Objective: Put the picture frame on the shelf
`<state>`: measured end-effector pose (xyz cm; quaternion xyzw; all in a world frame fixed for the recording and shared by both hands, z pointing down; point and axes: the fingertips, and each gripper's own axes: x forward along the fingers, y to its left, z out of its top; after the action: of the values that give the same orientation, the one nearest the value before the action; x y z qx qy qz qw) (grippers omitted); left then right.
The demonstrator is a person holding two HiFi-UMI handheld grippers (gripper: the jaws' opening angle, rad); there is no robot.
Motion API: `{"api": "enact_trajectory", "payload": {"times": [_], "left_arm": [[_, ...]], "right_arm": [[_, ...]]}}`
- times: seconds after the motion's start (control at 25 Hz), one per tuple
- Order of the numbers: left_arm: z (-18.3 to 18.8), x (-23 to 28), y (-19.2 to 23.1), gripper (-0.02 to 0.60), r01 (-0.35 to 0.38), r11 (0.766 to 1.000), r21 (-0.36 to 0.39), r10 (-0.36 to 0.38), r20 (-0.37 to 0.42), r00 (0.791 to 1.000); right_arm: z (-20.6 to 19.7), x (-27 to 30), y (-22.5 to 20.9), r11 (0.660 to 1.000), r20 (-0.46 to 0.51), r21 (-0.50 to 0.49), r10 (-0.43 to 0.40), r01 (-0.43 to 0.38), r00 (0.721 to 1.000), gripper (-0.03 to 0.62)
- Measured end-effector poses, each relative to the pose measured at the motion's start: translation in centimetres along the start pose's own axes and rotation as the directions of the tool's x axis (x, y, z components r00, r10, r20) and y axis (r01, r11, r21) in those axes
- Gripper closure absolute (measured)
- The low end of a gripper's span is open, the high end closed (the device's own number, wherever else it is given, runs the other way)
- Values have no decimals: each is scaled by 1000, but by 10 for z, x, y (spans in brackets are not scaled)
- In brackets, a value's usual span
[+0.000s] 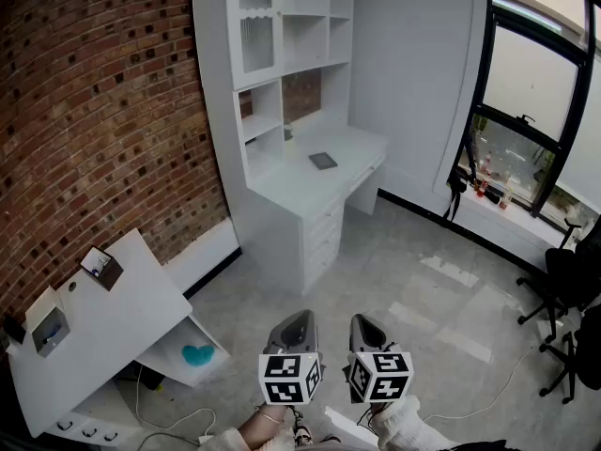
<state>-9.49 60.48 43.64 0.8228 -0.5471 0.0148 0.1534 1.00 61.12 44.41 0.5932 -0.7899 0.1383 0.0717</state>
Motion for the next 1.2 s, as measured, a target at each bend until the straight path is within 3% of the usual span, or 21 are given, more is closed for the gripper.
{"api": "enact_trajectory", "payload": {"times": [0.64, 1.2], "left_arm": [[13, 23, 33, 577, 34, 998, 60, -34, -1, 999], [4, 60, 48, 577, 84, 994, 67, -80, -57, 995]], "right_arm": [[12, 37, 13, 998, 53, 59, -13, 10, 998, 571], [-1, 65, -8, 990, 6, 116, -84, 82, 996, 571]]}}
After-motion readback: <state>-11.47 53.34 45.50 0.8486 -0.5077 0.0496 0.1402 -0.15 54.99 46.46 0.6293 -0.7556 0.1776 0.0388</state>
